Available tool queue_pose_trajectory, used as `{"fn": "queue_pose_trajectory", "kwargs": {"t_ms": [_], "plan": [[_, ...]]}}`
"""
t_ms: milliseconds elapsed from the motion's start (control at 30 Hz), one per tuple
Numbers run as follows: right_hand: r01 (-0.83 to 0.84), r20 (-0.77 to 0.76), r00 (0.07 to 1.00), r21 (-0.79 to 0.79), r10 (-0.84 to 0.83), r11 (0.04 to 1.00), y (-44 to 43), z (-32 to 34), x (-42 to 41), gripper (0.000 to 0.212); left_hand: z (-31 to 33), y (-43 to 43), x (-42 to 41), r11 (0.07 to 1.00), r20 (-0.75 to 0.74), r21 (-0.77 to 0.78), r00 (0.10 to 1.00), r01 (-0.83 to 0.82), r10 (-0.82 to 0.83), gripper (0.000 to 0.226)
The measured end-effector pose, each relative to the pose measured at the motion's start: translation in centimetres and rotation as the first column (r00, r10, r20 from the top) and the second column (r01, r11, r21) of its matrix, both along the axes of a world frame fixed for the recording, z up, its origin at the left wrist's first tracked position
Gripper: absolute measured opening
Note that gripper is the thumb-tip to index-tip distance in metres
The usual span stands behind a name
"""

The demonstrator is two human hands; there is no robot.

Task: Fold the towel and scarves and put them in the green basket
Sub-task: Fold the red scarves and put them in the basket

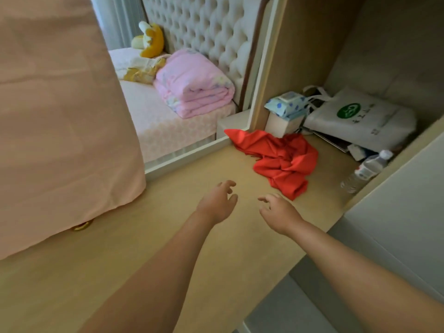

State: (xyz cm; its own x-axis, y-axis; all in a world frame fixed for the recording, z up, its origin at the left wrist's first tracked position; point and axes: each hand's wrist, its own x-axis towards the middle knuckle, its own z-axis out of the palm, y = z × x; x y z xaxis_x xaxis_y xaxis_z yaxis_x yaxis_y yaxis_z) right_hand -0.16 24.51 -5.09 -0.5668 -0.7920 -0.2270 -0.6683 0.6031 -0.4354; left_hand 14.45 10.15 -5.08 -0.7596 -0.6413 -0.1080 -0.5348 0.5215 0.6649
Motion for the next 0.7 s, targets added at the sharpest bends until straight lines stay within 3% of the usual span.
{"fn": "queue_pose_trajectory", "kwargs": {"t_ms": [133,367,533,600,700], "plan": [[0.040,-0.030,0.999,0.022,-0.040,0.999,0.5,-0.9,-6.8,0.044,-1.7,-0.6,-7.4,0.996,0.030,0.046,0.997,0.076,-0.077,0.041],[0.072,-0.092,0.993,-0.083,-0.080,0.994,-1.1,-3.6,-18.5,0.056,-5.1,-1.1,-19.8,0.991,0.012,0.021,0.991,0.132,-0.132,0.040],[0.031,-0.145,0.989,-0.062,-0.040,0.998,-2.7,-6.6,-25.8,0.070,-7.8,-1.0,-27.8,0.990,-0.027,-0.059,0.991,0.131,-0.133,0.058],[-0.007,-0.146,0.989,-0.044,0.001,0.999,-3.0,-7.7,-28.2,0.063,-8.6,-0.6,-30.1,0.985,-0.010,-0.078,0.988,0.155,-0.156,0.065],[-0.066,-0.149,0.988,-0.101,0.051,0.993,-3.6,-8.4,-30.2,0.029,-9.8,-0.3,-32.0,0.981,-0.018,-0.087,0.984,0.176,-0.178,0.067]]}}
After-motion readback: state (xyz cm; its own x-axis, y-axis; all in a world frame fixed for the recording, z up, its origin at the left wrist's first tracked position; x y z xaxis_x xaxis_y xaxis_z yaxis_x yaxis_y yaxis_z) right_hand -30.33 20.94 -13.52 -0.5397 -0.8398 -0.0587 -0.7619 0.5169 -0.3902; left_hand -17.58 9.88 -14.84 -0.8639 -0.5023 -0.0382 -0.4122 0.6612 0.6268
